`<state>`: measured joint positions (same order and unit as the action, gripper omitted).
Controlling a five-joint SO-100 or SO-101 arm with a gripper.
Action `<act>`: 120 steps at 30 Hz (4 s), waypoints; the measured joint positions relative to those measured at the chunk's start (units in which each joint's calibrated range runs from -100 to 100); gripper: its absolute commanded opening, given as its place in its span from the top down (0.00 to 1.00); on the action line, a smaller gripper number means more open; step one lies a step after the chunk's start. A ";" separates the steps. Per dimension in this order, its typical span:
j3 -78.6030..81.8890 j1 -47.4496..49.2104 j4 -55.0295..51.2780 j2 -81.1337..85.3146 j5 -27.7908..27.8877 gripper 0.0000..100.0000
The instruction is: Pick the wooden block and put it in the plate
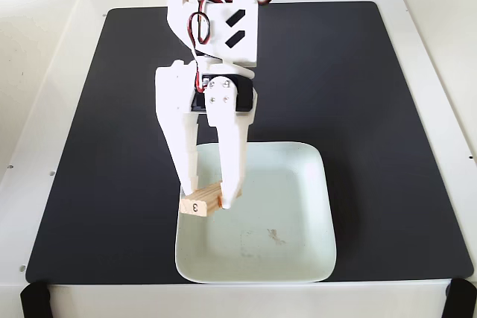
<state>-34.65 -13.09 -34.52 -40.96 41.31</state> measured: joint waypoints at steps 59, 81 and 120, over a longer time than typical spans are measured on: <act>21.52 2.51 0.60 12.85 -0.16 0.99; 109.27 13.42 22.70 83.20 3.55 0.99; 133.77 21.83 -41.58 139.09 3.76 0.99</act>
<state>99.12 8.74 -76.11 98.13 45.07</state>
